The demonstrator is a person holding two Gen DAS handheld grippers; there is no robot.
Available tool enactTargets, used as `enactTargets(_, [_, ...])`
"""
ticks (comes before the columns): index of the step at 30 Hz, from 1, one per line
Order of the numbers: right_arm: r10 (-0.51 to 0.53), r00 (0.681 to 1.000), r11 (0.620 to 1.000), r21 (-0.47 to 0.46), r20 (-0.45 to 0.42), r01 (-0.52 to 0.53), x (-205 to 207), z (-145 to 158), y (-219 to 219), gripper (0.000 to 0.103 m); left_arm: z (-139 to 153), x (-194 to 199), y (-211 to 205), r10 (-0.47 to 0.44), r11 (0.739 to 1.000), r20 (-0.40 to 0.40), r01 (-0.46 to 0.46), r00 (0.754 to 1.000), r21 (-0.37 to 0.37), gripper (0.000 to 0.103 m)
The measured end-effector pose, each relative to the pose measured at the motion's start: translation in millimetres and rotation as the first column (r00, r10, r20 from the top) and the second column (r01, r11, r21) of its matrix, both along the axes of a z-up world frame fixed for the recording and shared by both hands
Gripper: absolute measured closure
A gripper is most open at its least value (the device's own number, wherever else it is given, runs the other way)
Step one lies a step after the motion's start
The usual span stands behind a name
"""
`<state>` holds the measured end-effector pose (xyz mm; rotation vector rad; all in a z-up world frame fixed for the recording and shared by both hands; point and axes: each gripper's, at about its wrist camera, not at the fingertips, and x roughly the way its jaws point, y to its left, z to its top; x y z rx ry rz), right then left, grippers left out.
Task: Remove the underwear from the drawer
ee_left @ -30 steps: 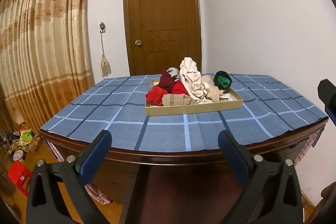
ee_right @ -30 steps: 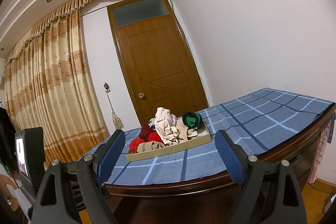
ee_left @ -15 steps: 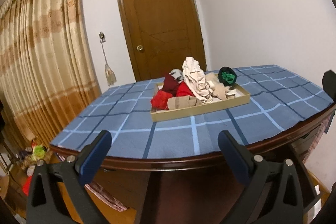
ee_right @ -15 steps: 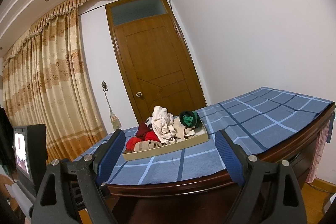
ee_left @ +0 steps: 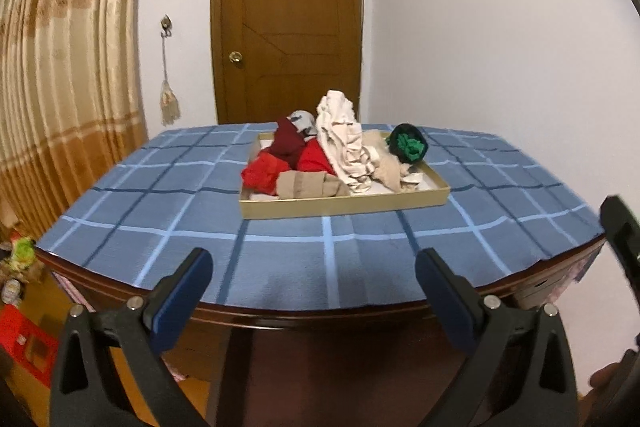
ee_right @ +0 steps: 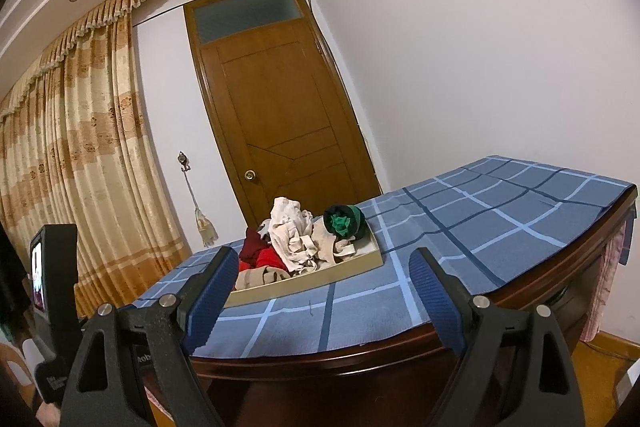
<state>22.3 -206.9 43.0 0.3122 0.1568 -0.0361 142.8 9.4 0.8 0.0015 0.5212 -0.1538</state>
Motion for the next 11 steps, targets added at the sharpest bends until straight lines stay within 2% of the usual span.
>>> enactTargets(2, [0.000, 1.000, 1.000, 0.001, -0.004, 0.000, 4, 0, -1, 0.014, 1, 4, 0, -0.012, 1.000, 0.006, 0.012, 1.000, -0.003, 0.001])
enactTargets(5, [-0.001, 1.000, 1.000, 0.013, -0.013, 0.001, 12, -2, -4, 0.014, 2, 8, -2, 0.008, 0.999, 0.032, -0.009, 0.999, 0.033, 0.001])
enactTargets(11, [-0.015, 0.999, 1.000, 0.027, -0.050, 0.016, 27, -8, -8, 0.014, 1, 21, -1, 0.035, 0.998, 0.024, -0.036, 0.999, 0.048, 0.000])
